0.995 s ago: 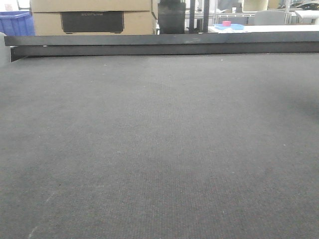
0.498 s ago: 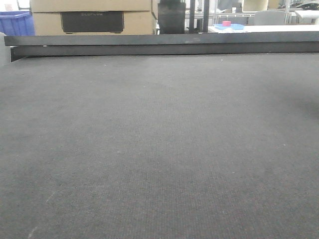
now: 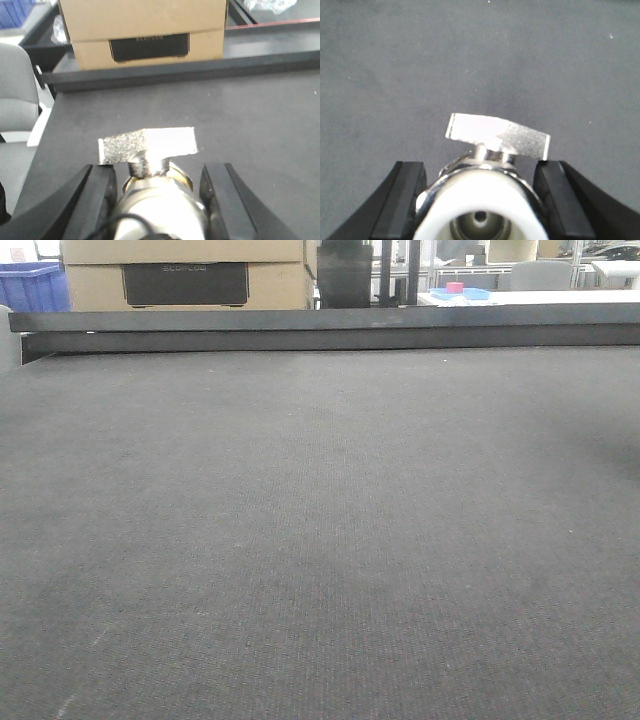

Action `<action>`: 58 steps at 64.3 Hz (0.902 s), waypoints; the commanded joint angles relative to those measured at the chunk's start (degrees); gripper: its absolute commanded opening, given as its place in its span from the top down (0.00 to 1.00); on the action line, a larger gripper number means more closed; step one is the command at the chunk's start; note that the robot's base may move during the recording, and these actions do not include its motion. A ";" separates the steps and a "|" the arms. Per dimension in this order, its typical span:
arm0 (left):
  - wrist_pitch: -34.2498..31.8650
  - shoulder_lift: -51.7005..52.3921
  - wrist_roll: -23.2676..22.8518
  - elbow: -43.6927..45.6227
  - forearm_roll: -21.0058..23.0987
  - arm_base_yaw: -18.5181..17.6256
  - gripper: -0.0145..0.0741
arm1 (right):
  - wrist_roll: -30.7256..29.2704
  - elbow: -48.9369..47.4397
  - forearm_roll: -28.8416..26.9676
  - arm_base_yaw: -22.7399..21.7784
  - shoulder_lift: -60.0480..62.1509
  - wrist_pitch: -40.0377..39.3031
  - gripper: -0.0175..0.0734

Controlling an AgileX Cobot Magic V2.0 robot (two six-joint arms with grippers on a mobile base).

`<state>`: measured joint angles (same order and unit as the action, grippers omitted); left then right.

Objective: Place valve from conveyor to right shelf box
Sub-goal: 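Lift both held valves up off the conveyor surface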

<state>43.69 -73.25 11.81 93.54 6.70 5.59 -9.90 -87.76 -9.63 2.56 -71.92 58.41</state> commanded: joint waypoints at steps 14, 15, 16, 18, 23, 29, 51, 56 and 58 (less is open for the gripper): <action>-4.07 0.44 -0.48 0.72 0.75 -0.31 0.96 | -0.29 -0.90 -0.18 0.00 0.86 -12.95 0.98; -4.07 0.44 -0.48 0.72 0.75 -0.31 0.96 | -0.29 -0.90 -0.18 0.00 0.86 -13.28 0.98; -4.07 0.44 -0.48 0.72 0.75 -0.31 0.96 | -0.29 -0.90 -0.18 0.00 0.86 -13.73 0.98; -4.07 0.44 -0.48 0.72 0.75 -0.31 0.96 | -0.29 -0.90 -0.18 0.00 0.86 -14.15 0.98; -4.07 0.44 -0.48 0.72 0.75 -0.31 0.96 | -0.29 -0.90 -0.18 0.00 0.86 -14.97 0.98; -4.07 0.44 -0.48 0.72 0.75 -0.31 0.96 | -0.29 -0.90 -0.18 0.00 0.86 -15.51 0.98; -4.07 0.44 -0.48 0.72 0.75 -0.31 0.96 | -0.29 -0.90 -0.18 0.00 0.86 -15.97 0.98; -4.07 0.44 -0.48 0.72 0.75 -0.31 0.96 | -0.29 -0.90 -0.18 0.00 0.86 -16.60 0.98; -4.07 0.44 -0.48 0.72 0.75 -0.31 0.96 | -0.29 -0.90 -0.18 0.00 0.86 -16.98 0.98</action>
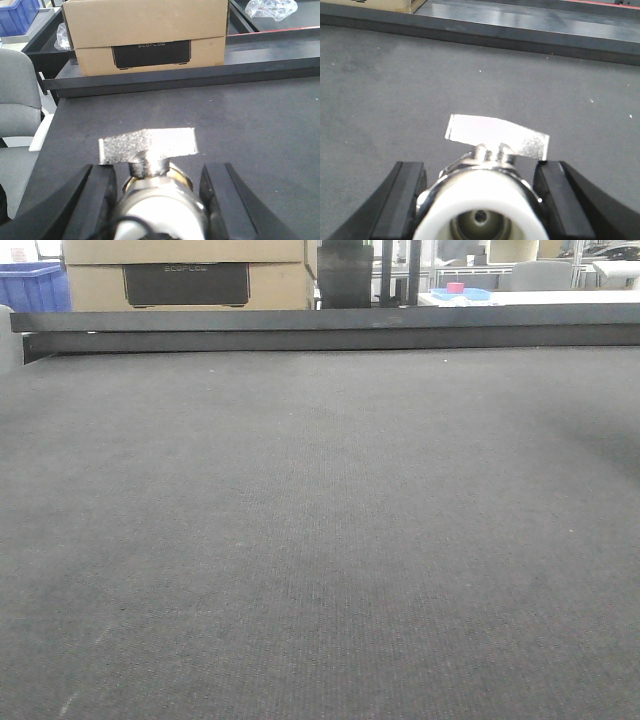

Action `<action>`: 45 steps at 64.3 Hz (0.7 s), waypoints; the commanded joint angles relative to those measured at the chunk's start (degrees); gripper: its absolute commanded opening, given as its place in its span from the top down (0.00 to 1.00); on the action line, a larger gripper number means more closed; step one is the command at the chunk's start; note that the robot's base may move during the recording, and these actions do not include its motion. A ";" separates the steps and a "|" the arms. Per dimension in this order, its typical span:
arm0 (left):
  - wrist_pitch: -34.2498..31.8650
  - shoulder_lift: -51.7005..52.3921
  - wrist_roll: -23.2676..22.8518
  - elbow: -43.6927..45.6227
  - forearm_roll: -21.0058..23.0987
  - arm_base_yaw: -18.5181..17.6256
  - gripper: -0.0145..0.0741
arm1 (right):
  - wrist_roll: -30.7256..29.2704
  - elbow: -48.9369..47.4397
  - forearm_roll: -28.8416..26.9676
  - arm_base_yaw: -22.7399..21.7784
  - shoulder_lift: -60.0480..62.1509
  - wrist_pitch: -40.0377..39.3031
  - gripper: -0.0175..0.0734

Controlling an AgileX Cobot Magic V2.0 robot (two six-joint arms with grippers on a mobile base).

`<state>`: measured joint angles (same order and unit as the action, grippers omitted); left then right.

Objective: Place valve from conveyor to right shelf box
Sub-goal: 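Lift both held valves up off the conveyor surface, then drive the base to the steel shelf of blue bins, holding both valves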

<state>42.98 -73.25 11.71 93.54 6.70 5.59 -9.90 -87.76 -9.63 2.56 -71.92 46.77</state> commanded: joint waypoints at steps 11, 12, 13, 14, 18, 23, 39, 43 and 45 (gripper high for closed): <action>-3.36 0.44 -0.37 0.72 0.75 -0.31 0.96 | -0.29 -0.90 -0.18 0.00 0.72 -7.70 0.98; -3.36 0.44 -0.37 0.72 0.75 -0.31 0.96 | -0.29 -0.90 -0.18 0.00 0.72 -7.98 0.98; -3.36 0.44 -0.37 0.72 0.75 -0.31 0.96 | -0.29 -0.90 -0.18 0.00 0.62 -8.31 0.98; -3.36 0.44 -0.37 0.72 0.75 -0.31 0.96 | -0.29 -0.90 -0.18 0.00 0.50 -8.77 0.98; -3.36 0.44 -0.37 0.72 0.75 -0.31 0.96 | -0.29 -0.90 -0.18 0.00 0.08 -10.10 0.98; -3.36 0.44 -0.37 0.72 0.75 -0.31 0.96 | -0.29 -0.90 -0.18 0.00 -0.82 -12.01 0.98; -3.36 0.44 -0.37 0.72 0.75 -0.31 0.96 | -0.29 -0.90 -0.18 0.00 -2.38 -13.41 0.98; -3.36 0.44 -0.37 0.72 0.75 -0.31 0.96 | -0.29 -0.90 -0.18 0.00 -2.38 -13.41 0.98; -3.48 0.44 -0.37 0.72 0.75 -0.31 0.96 | -0.29 -0.90 -0.18 0.00 -2.38 -13.41 0.98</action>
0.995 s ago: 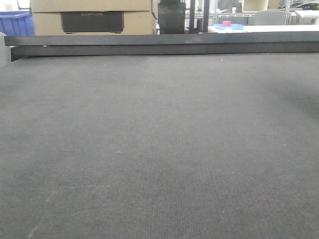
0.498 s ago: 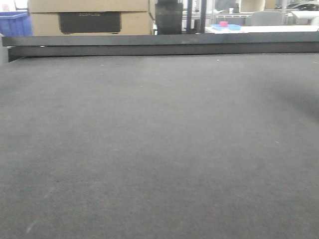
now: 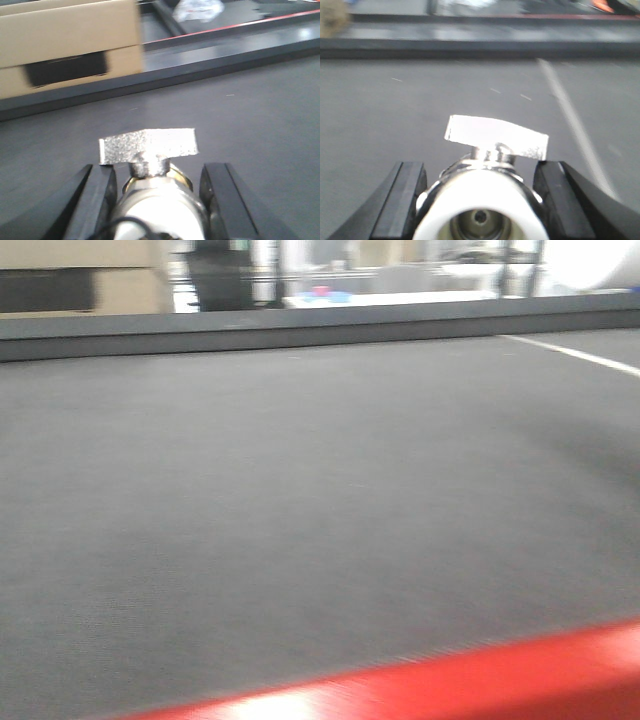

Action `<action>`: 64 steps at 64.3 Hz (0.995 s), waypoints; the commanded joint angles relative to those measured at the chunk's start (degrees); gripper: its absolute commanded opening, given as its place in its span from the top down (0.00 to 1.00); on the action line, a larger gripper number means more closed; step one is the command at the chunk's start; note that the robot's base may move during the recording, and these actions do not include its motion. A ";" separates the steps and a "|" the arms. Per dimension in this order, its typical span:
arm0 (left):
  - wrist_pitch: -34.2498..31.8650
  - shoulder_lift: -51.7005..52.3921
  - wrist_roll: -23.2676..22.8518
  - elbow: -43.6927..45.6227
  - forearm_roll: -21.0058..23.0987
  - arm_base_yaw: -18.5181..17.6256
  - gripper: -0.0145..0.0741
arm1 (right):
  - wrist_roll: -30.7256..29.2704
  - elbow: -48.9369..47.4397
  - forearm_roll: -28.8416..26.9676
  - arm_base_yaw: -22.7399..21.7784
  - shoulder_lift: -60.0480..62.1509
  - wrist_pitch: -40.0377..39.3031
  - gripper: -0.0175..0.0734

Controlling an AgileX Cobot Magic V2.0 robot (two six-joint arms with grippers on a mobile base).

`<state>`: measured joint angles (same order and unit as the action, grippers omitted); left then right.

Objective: Place valve from conveyor to right shelf box
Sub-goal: 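Drive the base to the steel shelf of blue bins, holding both valves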

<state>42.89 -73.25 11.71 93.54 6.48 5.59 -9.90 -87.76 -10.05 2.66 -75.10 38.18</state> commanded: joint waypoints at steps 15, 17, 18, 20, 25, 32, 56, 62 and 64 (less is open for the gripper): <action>-3.40 0.44 -0.37 0.72 0.97 -0.31 0.96 | -0.29 -0.90 0.24 -0.09 0.81 -4.82 0.98; -3.40 0.44 -0.37 0.72 0.97 -0.31 0.96 | -0.29 -0.90 0.24 -0.09 0.81 -4.82 0.98; -3.40 0.44 -0.37 0.72 0.97 -0.31 0.96 | -0.29 -0.90 0.24 -0.09 0.81 -4.82 0.98; -3.40 0.44 -0.37 0.72 0.97 -0.31 0.96 | -0.29 -0.90 0.24 -0.09 0.81 -4.82 0.98; -3.40 0.44 -0.37 0.72 0.97 -0.31 0.96 | -0.29 -0.90 0.24 -0.09 0.82 -4.93 0.98; -3.40 0.44 -0.37 0.72 0.97 -0.31 0.96 | -0.29 -0.90 0.24 -0.09 0.82 -4.93 0.98; -3.40 0.44 -0.37 0.72 0.97 -0.31 0.96 | -0.29 -0.90 0.24 -0.09 0.82 -5.05 0.98; -3.40 0.44 -0.37 0.72 0.97 -0.31 0.96 | -0.29 -0.90 0.24 -0.09 0.82 -5.17 0.98; -3.40 0.44 -0.37 0.72 0.97 -0.31 0.96 | -0.29 -0.90 0.24 -0.09 0.82 -5.17 0.98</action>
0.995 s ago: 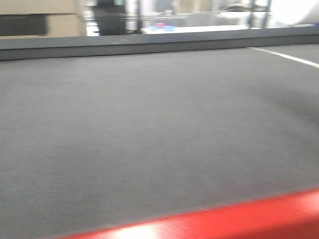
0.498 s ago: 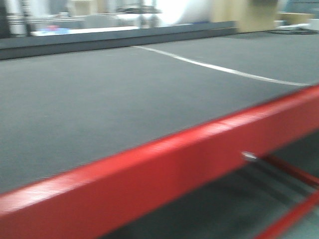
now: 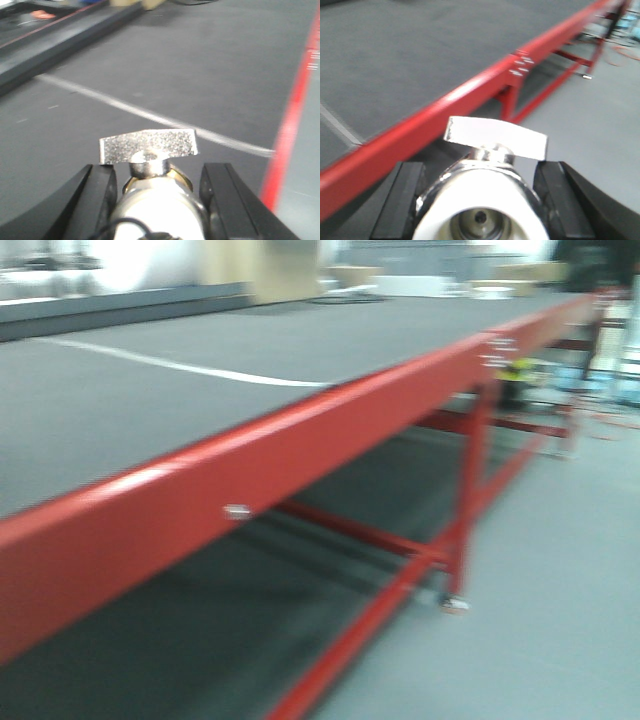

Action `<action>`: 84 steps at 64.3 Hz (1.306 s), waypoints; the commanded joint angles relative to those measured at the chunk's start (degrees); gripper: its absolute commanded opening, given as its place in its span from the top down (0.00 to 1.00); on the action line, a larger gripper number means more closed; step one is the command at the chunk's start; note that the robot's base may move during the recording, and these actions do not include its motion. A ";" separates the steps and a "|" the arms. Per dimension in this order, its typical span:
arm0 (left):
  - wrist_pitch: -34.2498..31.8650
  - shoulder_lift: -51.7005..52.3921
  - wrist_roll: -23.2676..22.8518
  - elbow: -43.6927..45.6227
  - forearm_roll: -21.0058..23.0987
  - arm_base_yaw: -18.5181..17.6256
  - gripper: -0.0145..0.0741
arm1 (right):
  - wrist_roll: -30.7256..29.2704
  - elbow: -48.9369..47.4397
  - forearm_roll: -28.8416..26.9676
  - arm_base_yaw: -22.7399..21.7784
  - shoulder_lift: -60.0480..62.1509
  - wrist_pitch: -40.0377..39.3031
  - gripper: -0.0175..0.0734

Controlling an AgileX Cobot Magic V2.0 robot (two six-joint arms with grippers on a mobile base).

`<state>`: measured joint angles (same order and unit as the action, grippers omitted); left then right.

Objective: Place valve from conveyor to right shelf box
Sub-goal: 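Drive the base to the steel shelf of blue bins, holding both valves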

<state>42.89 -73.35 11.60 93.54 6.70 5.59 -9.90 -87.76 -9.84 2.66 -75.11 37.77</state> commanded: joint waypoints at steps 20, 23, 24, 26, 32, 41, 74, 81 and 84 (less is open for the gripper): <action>-3.40 0.54 -0.26 0.72 0.75 -0.31 0.96 | -0.29 -0.90 0.03 -0.09 0.82 -4.76 0.98; -3.40 0.54 -0.26 0.72 0.75 -0.31 0.96 | -0.29 -0.90 0.03 -0.09 0.82 -4.76 0.98; -3.40 0.54 -0.26 0.72 0.75 -0.31 0.96 | -0.29 -0.90 0.03 -0.09 0.82 -4.76 0.98; -3.40 0.54 -0.26 0.72 0.75 -0.31 0.96 | -0.29 -0.90 0.03 -0.09 0.82 -4.76 0.98; -3.40 0.54 -0.26 0.72 0.75 -0.31 0.96 | -0.29 -0.90 0.03 -0.09 0.82 -4.76 0.98; -3.40 0.54 -0.26 0.72 0.75 -0.31 0.96 | -0.29 -0.90 0.03 -0.09 0.82 -4.76 0.98; -3.40 0.54 -0.26 0.72 0.75 -0.31 0.96 | -0.29 -0.90 0.03 -0.09 0.82 -4.76 0.98; -3.40 0.54 -0.26 0.72 0.75 -0.31 0.96 | -0.29 -0.90 0.03 -0.09 0.82 -4.76 0.98; -3.40 0.54 -0.26 0.72 0.75 -0.31 0.96 | -0.29 -0.90 0.03 -0.09 0.82 -4.76 0.98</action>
<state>42.89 -73.35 11.60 93.54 6.81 5.59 -9.90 -87.76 -9.84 2.66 -75.11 37.77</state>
